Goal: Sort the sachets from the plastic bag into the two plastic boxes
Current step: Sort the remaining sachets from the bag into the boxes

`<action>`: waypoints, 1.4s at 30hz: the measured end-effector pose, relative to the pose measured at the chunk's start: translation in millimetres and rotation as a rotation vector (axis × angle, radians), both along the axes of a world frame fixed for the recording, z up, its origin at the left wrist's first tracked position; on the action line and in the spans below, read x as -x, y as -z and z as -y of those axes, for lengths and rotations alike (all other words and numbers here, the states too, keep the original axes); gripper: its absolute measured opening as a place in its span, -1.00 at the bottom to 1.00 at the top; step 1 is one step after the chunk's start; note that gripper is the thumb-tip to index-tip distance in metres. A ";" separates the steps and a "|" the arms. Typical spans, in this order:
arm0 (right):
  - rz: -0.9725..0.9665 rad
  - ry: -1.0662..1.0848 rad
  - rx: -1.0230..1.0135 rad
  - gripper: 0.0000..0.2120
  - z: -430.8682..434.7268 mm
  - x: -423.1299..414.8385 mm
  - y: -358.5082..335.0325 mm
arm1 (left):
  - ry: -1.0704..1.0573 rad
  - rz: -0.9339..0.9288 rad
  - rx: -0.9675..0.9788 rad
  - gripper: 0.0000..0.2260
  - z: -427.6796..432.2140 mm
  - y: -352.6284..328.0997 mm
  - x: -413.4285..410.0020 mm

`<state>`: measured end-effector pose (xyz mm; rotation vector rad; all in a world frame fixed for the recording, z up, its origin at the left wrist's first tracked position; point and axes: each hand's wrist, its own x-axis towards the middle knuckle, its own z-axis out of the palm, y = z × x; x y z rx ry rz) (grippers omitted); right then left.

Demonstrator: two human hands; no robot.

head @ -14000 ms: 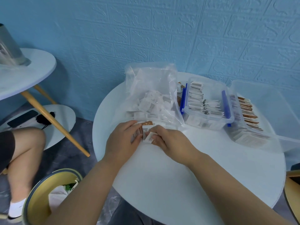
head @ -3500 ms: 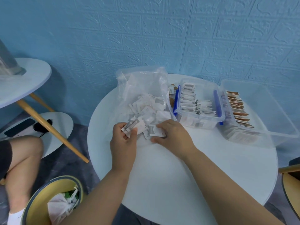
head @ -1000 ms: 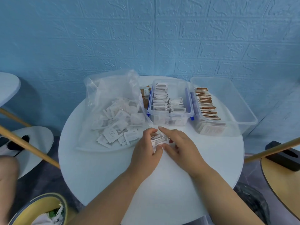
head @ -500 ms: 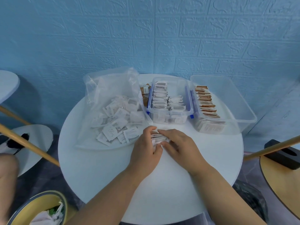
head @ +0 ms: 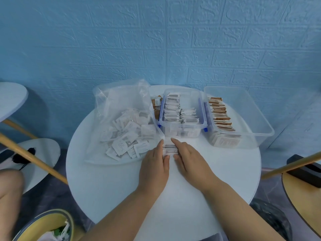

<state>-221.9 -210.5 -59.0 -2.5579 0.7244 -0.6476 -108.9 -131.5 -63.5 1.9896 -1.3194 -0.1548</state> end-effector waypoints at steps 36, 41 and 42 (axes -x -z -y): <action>-0.210 0.133 0.004 -0.79 183.9 -37.2 -121.7 | -0.036 -0.028 0.256 -0.59 91.7 -34.5 -42.6; -0.343 0.109 0.044 -0.80 200.9 -47.1 -105.7 | -0.059 -0.203 0.214 -0.33 88.4 -26.7 -35.4; -0.372 0.093 0.066 -0.81 202.8 -49.6 -103.7 | -0.065 -0.211 0.211 -0.31 88.4 -26.2 -33.7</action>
